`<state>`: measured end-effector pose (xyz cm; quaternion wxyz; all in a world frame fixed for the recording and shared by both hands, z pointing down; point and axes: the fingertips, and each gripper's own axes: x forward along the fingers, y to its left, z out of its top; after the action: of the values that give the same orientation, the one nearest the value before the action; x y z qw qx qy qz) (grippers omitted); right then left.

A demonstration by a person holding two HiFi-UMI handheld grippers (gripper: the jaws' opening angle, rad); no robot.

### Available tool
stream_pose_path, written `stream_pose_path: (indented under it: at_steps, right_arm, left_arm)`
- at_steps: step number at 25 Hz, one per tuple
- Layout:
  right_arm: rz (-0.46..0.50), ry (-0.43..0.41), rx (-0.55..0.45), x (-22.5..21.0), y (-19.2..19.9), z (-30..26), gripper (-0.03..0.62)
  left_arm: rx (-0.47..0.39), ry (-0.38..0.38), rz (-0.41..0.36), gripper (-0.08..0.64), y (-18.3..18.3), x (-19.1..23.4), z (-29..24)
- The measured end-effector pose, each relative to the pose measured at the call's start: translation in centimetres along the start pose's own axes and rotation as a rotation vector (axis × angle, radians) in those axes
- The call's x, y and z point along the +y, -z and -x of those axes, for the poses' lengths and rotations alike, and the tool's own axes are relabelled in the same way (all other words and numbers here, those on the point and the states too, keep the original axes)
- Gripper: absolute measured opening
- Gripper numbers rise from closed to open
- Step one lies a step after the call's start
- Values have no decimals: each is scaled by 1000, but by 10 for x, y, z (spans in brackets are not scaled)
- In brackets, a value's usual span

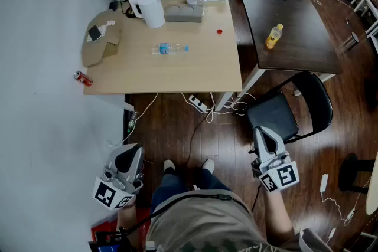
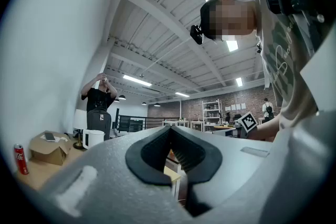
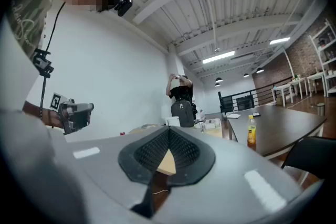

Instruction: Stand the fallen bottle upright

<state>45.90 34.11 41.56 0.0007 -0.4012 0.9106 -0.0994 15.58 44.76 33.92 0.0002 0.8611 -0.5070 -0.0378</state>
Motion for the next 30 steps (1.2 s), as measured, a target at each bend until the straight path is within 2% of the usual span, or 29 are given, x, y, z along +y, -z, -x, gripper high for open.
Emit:
stream_pose_path:
  at_steps: [2,5,7,10,16,20,25,30]
  right_arm:
    - [72,20,11,-6,1,5,3]
    - [243,17,-6,-4,-10,8,3]
    - [284,-14,-27,0,-17,4,3]
    - [305,-19,-18,-3,-16,-3,3]
    - [306,56,-29,2,-17,-24,3]
    - [277,55,-81,18,-34,-63,3]
    - [279,35,-101,46,-54,-118,3]
    - [310,1,-63,60,-57,-170,3]
  left_arm:
    - [-10,-18,8,0,-1,-1,-1]
    - [-4,-34,24,0,7,-4,-2]
    - [10,-42,43,0,17,-6,-3]
    - [36,-46,69,0,30,-5,-8]
    - [32,-35,28,0,31,31,-31]
    - [13,-27,36,0,35,69,-53]
    - [-7,8,22,0,20,121,-74]
    - [-42,-38,-5,0,14,177,-76]
